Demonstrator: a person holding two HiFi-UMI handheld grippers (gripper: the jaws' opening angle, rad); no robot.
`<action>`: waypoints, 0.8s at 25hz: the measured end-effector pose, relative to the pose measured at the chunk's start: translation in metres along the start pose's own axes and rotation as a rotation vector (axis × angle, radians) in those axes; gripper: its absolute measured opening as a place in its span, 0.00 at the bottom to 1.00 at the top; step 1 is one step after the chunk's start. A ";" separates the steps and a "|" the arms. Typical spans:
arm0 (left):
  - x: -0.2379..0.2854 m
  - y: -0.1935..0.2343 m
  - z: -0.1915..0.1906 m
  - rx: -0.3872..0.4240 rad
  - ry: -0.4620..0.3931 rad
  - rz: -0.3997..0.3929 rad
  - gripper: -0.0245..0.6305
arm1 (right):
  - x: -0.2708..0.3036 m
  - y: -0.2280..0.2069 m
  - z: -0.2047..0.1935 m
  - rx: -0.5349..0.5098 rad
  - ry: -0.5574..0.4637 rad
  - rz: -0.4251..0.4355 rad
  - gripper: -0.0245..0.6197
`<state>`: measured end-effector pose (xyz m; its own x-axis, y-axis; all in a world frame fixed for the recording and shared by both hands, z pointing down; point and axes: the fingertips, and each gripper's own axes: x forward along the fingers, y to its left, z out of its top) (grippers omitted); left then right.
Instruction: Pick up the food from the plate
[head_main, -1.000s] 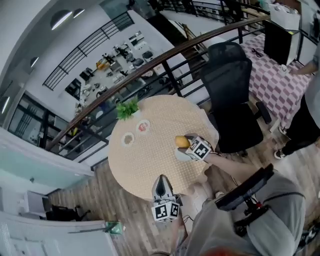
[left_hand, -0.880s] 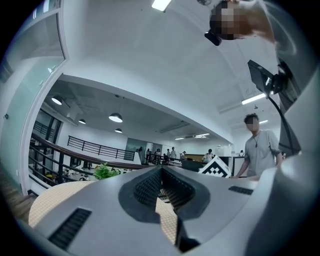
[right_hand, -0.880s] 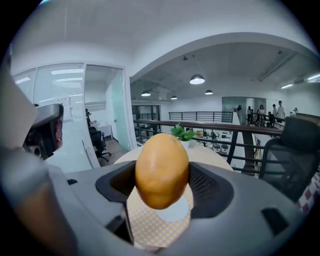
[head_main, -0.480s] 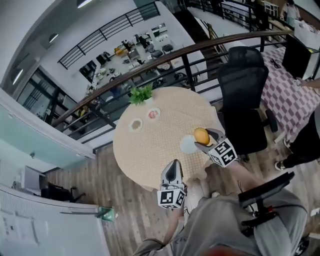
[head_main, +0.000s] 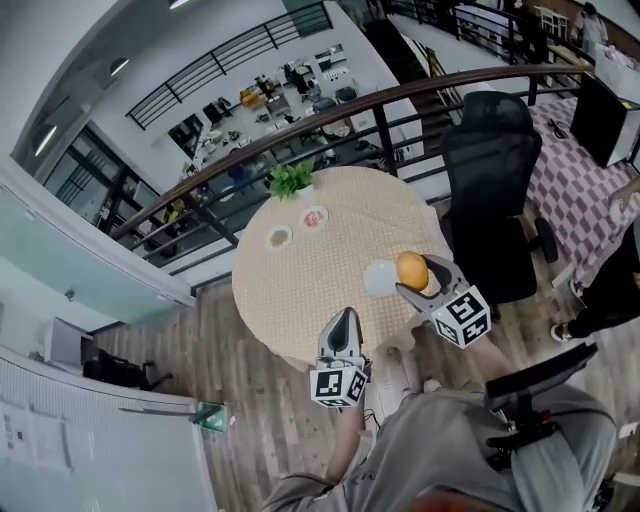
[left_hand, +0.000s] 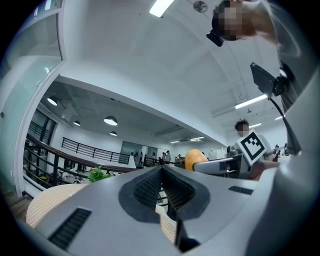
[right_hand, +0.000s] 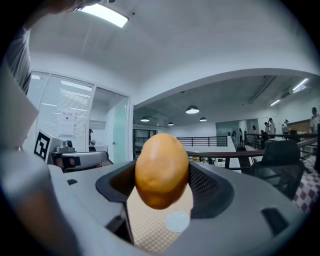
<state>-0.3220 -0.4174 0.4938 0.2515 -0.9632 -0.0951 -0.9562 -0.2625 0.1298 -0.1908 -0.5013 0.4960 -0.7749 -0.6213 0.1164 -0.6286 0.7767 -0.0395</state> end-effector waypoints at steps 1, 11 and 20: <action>-0.002 0.000 0.001 0.001 -0.003 0.002 0.05 | -0.005 0.002 0.002 -0.003 -0.009 -0.001 0.54; -0.012 -0.012 0.003 -0.005 -0.009 0.018 0.05 | -0.017 0.005 0.005 0.001 -0.016 0.015 0.54; -0.011 -0.003 0.001 -0.014 -0.006 0.036 0.05 | -0.015 0.006 0.006 -0.025 -0.009 0.021 0.54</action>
<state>-0.3218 -0.4058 0.4933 0.2159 -0.9717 -0.0957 -0.9625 -0.2283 0.1468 -0.1830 -0.4883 0.4884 -0.7888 -0.6053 0.1068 -0.6101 0.7922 -0.0165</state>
